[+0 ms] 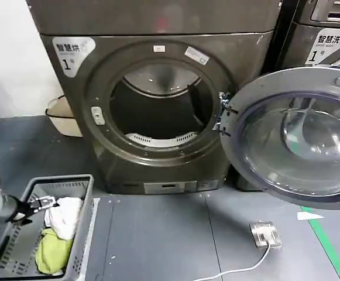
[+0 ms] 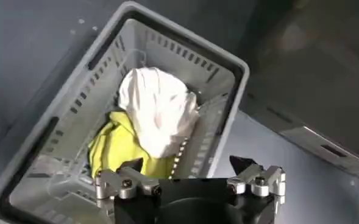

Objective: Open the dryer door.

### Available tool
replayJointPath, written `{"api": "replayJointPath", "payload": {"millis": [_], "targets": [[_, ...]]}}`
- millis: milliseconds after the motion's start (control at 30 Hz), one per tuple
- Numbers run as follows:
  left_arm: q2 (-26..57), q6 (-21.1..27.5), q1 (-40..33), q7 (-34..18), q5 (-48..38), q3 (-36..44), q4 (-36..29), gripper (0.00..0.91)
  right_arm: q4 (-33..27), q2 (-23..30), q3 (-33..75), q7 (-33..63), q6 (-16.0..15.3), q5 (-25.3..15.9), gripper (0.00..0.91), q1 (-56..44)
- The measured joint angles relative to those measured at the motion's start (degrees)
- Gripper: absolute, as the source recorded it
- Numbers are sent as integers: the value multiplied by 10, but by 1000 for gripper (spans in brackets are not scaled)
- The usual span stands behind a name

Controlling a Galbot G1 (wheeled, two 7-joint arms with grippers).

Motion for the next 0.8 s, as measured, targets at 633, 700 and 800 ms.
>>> {"api": "replayJointPath", "payload": {"millis": [633, 700, 800], "targets": [[16, 0, -9, -2, -23, 7, 42, 907, -15, -4, 4, 5, 3, -3, 907, 3], [16, 0, -9, -2, -22, 8, 43, 907, -17, -4, 4, 6, 3, -3, 907, 4], [17, 0, -10, -2, -21, 8, 46, 907, -18, -5, 5, 6, 2, -3, 907, 5]]}}
